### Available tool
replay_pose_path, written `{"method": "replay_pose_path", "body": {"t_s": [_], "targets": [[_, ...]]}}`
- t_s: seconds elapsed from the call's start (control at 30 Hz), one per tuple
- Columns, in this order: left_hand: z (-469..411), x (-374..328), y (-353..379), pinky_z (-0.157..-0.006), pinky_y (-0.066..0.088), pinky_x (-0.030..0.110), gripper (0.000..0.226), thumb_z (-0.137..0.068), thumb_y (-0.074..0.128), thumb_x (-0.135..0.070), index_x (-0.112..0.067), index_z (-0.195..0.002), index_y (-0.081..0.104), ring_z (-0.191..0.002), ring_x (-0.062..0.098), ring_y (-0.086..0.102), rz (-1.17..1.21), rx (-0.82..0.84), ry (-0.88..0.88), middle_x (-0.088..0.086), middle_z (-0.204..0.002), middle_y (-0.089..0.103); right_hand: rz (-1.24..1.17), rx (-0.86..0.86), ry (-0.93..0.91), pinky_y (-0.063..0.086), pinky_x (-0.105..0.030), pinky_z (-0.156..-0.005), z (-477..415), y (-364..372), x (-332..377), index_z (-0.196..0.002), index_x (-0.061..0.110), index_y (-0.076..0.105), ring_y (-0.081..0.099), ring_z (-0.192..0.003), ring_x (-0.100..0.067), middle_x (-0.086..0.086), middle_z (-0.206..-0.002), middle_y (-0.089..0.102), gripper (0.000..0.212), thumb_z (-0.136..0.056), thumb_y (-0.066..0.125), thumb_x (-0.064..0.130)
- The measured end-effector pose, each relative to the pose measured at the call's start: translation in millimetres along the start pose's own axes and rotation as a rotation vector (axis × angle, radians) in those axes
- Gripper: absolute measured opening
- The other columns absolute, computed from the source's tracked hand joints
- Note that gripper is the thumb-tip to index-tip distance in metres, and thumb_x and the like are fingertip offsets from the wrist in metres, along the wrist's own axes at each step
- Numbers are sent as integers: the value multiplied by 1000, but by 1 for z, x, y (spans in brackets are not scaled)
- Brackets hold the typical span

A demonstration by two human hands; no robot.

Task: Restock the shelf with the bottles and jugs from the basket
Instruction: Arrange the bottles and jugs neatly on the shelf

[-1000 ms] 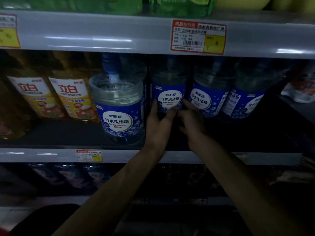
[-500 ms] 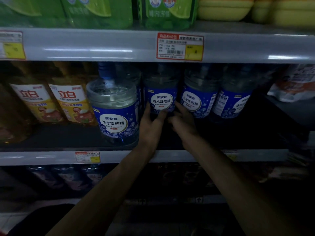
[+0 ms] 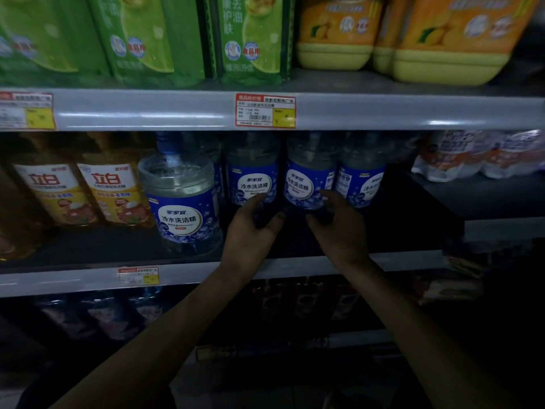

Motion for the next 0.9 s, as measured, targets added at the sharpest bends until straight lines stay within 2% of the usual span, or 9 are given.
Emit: {"method": "replay_pose_path", "body": {"t_s": [0.1,0.2,0.3,0.47,0.53,0.67,0.73,0.8,0.9], "targets": [[1,-7,12,-98,47,25,54,-96,72,-30,-24,-146,53,-120,10,58,-54,44,30,-6,-126,64,-38,-8,46,46,-28,-100,-5,-6,-15,-137,19,55,57,-121,-14,2,-130,63,54,-88,76,18],[-5,-7,22,-92,45,17,51,-96,71,-28,-25,-144,54,-116,7,58,-103,83,54,-7,-123,63,-103,-35,112,44,-25,-92,-16,0,-29,-129,20,57,58,-111,-10,10,-114,62,50,-85,79,19],[-17,2,25,-90,47,17,45,-96,70,-26,-28,-139,56,-113,6,61,-71,84,30,-10,-117,64,-175,-61,151,44,-23,-90,-30,11,-38,-129,23,58,59,-110,-9,9,-117,65,52,-82,80,18],[-39,9,25,-85,48,16,39,-97,68,-21,-25,-136,60,-109,4,63,49,52,-22,-5,-118,67,-207,-83,184,38,-5,-75,-45,27,-53,-117,29,56,57,-102,-3,23,-100,59,45,-83,78,10],[-44,9,24,-82,48,16,38,-98,67,-20,-25,-135,61,-106,5,64,73,43,-22,-5,-116,67,-208,-108,185,41,-8,-76,-48,29,-56,-121,24,57,58,-98,-2,20,-102,61,47,-82,80,14],[-50,14,22,-77,49,10,36,-98,65,-14,-23,-132,61,-103,3,64,107,24,-35,-8,-110,68,-168,-167,196,37,1,-66,-49,29,-60,-117,25,52,56,-85,10,16,-106,62,52,-78,86,29],[-54,18,24,-74,50,10,35,-97,65,-10,-21,-130,62,-102,10,67,125,15,-45,-4,-106,70,-127,-200,191,46,-8,-73,-50,30,-57,-116,24,55,63,-93,0,12,-110,67,59,-71,87,47],[-57,19,26,-69,50,8,32,-97,63,-7,-20,-127,63,-99,10,68,137,11,-50,-2,-105,71,-64,-209,181,58,-26,-81,-53,35,-56,-118,24,59,67,-100,-8,7,-114,69,73,-62,80,66],[-59,18,30,-65,48,4,29,-99,61,-8,-22,-124,62,-90,0,65,136,14,-39,-7,-102,70,0,-208,168,61,-38,-83,-57,42,-54,-119,23,61,67,-103,-13,2,-118,66,78,-58,77,68]]}}
Point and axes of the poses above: each hand's wrist, its own z-axis away from the middle knuckle, its own y-axis out of the palm, x = y × z, the point moved 10 cm from there along -z, towards the middle knuckle
